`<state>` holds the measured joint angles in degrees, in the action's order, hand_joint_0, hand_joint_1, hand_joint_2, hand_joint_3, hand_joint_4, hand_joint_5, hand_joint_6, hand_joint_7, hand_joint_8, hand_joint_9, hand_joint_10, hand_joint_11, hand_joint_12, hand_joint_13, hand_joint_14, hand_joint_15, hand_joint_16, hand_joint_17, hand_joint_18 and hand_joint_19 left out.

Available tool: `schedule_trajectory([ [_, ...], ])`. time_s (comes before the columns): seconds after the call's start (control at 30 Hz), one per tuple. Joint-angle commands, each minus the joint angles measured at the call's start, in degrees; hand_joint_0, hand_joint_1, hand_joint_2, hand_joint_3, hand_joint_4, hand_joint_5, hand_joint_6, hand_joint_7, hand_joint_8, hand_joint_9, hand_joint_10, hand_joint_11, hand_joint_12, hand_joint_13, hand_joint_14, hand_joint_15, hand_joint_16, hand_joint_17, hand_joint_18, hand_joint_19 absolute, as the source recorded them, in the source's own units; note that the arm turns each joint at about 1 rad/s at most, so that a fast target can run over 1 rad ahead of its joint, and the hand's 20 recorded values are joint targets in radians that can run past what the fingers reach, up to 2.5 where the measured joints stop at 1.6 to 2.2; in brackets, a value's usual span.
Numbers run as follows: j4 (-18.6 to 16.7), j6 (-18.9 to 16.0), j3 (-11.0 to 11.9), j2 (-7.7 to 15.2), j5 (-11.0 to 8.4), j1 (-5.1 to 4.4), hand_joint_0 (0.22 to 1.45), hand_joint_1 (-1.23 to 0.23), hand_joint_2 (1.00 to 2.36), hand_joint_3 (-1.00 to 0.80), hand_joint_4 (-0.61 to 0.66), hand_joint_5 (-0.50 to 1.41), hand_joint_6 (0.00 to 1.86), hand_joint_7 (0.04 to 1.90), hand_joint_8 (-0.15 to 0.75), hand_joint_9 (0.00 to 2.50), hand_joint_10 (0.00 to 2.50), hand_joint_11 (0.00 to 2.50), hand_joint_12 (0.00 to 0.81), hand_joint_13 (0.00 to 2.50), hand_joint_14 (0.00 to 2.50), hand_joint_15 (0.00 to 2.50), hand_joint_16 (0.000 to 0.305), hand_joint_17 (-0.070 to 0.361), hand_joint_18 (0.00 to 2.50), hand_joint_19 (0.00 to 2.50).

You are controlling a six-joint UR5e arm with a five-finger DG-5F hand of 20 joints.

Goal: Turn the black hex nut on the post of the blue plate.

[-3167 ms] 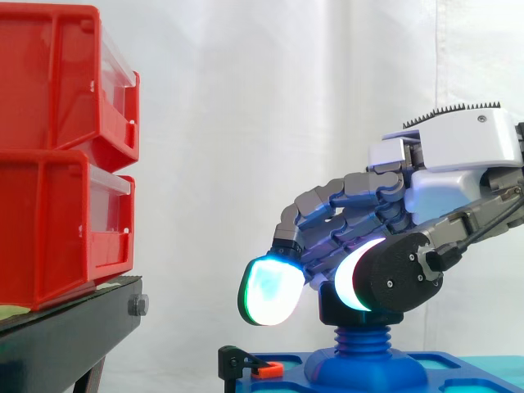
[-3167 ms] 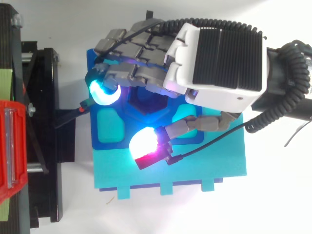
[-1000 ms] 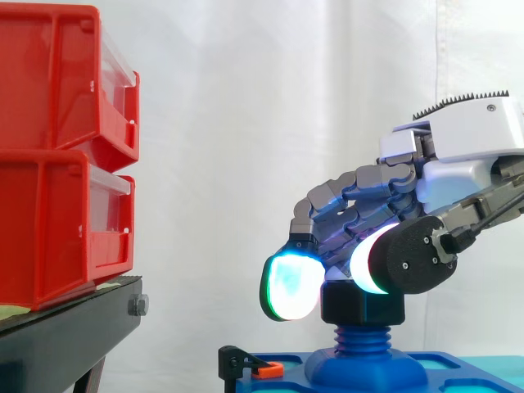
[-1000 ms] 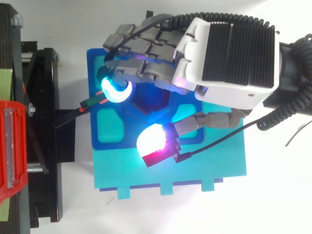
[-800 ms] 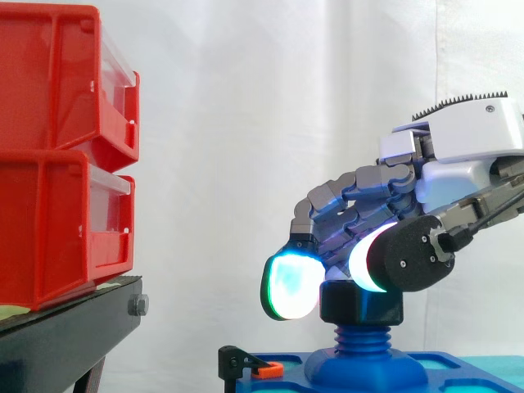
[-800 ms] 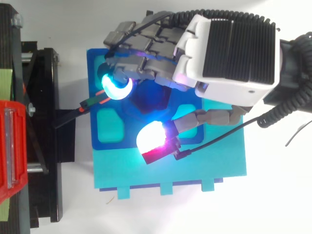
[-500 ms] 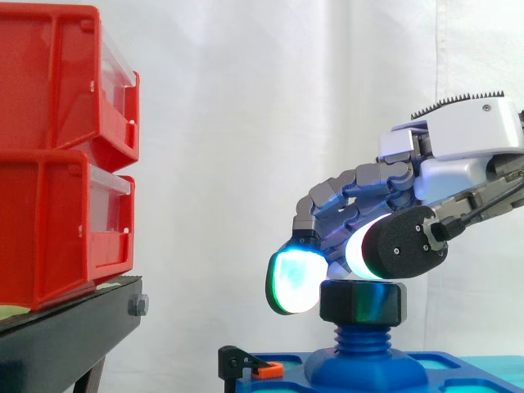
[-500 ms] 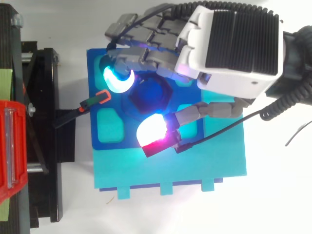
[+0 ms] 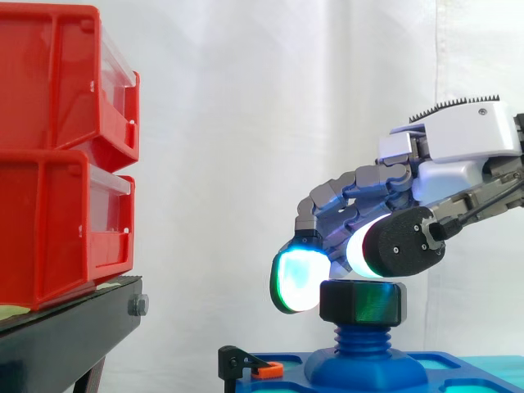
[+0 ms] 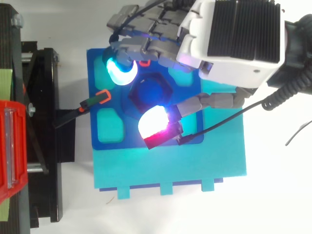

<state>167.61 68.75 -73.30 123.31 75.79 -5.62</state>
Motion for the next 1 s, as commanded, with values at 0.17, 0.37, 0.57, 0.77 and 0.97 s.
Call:
schedule_trajectory([
  [0.17, 0.09, 0.16, 0.0, -0.53, 0.94, 0.52, 0.44, -0.44, 1.0, -0.5, 0.29, -0.17, 0.5, 1.07, 0.288, 0.33, 0.01, 0.13, 0.37, 0.34, 0.01, 0.15, 0.061, 0.137, 0.29, 0.52],
  [0.37, 0.26, 1.03, 0.0, -1.06, 1.03, 0.52, 0.44, -0.44, 1.0, -0.5, 0.29, -0.16, 0.5, 1.11, 0.294, 0.35, 0.01, 0.14, 0.371, 0.35, 0.01, 0.15, 0.061, 0.137, 0.29, 0.51],
  [0.57, 0.44, 1.56, 0.0, -1.32, 1.03, 0.52, 0.44, -0.42, 1.0, -0.5, 0.3, -0.15, 0.5, 1.14, 0.292, 0.36, 0.0, 0.14, 0.371, 0.36, 0.01, 0.15, 0.061, 0.136, 0.29, 0.52],
  [0.77, 0.44, 1.74, 0.0, -1.32, 0.94, 0.43, 0.44, -0.41, 1.0, -0.5, 0.29, -0.14, 0.5, 1.14, 0.293, 0.39, 0.01, 0.13, 0.371, 0.36, 0.01, 0.15, 0.061, 0.136, 0.29, 0.51],
  [0.97, 0.44, 1.74, 0.0, -1.32, 0.85, 0.26, 0.44, -0.4, 1.0, -0.5, 0.29, -0.15, 0.5, 1.06, 0.291, 0.39, 0.01, 0.12, 0.369, 0.36, 0.01, 0.15, 0.061, 0.136, 0.29, 0.52],
])
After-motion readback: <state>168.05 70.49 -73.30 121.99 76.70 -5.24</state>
